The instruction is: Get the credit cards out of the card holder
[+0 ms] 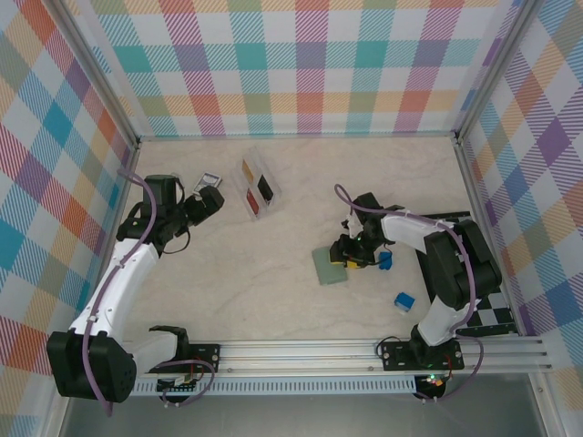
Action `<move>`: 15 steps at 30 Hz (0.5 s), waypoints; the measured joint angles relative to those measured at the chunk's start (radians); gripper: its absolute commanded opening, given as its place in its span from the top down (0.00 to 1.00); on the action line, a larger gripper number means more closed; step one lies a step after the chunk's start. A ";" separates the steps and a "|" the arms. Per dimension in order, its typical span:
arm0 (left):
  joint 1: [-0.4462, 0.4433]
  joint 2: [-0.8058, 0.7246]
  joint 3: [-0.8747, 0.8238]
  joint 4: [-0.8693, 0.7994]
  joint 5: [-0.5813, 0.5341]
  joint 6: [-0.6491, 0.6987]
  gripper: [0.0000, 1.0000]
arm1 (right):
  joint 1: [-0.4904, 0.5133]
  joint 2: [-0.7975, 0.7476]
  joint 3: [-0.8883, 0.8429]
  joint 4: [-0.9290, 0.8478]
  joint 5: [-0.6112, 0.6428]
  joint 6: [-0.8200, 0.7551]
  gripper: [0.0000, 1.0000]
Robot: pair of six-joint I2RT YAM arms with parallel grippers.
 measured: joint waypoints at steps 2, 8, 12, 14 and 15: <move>0.000 0.000 -0.007 0.000 0.006 -0.003 0.00 | 0.000 0.000 0.001 0.002 -0.002 -0.009 0.67; 0.000 0.005 -0.019 -0.004 0.021 -0.004 0.00 | 0.008 -0.025 0.005 0.007 -0.006 -0.026 0.78; 0.000 0.005 -0.031 -0.005 0.018 -0.004 0.00 | 0.032 -0.081 0.032 -0.018 0.040 -0.033 0.82; 0.000 0.005 -0.039 -0.005 0.014 -0.004 0.00 | 0.043 -0.113 0.056 -0.035 0.083 -0.039 0.83; 0.000 0.005 -0.043 -0.005 0.013 -0.004 0.00 | 0.049 -0.128 0.067 -0.043 0.104 -0.042 0.83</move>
